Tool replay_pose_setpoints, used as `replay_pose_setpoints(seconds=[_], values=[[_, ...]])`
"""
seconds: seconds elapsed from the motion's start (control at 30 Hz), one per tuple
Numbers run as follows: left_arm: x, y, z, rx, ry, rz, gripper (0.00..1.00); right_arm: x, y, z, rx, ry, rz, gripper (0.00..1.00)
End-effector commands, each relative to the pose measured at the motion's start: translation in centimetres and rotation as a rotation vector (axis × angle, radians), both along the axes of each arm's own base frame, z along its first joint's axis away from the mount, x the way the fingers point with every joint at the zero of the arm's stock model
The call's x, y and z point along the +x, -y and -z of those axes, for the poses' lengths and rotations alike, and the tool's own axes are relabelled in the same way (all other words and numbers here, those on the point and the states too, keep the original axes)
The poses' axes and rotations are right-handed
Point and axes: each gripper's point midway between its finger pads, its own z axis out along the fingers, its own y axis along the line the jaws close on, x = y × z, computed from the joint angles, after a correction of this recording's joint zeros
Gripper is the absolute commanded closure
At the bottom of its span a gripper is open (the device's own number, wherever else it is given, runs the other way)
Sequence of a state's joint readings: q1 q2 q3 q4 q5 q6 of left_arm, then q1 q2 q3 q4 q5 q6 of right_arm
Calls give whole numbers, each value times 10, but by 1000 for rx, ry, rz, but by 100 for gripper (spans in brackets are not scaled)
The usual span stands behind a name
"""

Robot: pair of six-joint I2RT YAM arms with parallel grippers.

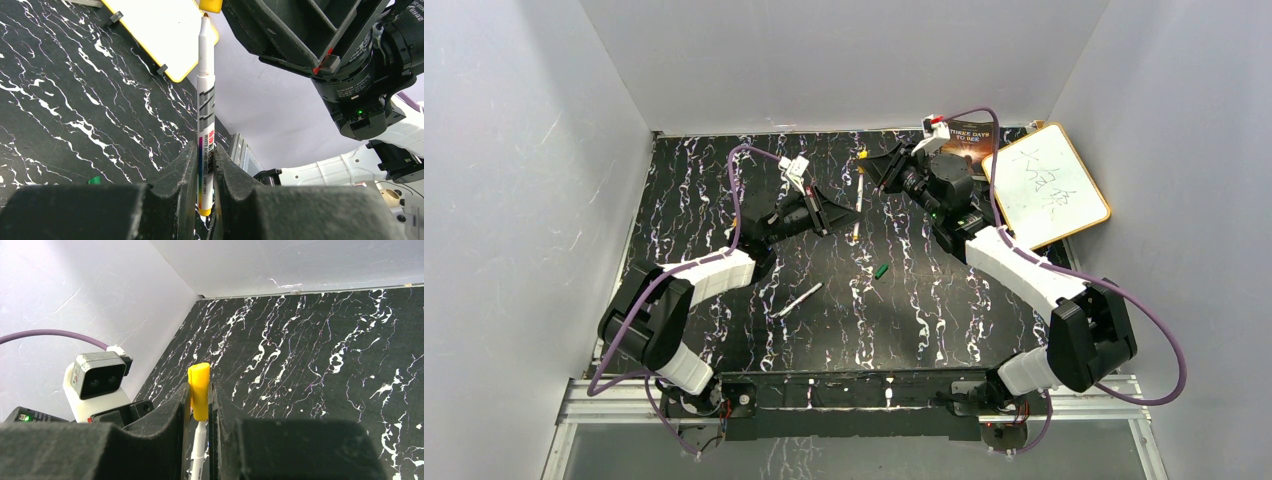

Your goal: Insert the pens into the pen caps

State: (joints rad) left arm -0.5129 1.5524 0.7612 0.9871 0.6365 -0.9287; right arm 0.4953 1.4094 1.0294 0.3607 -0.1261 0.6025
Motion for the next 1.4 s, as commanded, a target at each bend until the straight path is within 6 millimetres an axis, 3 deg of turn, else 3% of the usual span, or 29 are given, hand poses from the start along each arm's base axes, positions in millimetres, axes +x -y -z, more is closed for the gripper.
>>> replay_pose_setpoints(seconds=[0.0,0.43,1.07,1.37], values=[[-4,-1,-45,-53,134,3,100,-3,6,-26,29,75,14,100],[-5,-2,-48,-52,150,0,100,-2,5,-18,24,55,9,100],[-3,-3,-41,-39,137,-9,100,-15,8,-42,71,101,-19,100],[-4,-2,-45,-43,148,3,100,-11,3,-28,61,72,-36,100]])
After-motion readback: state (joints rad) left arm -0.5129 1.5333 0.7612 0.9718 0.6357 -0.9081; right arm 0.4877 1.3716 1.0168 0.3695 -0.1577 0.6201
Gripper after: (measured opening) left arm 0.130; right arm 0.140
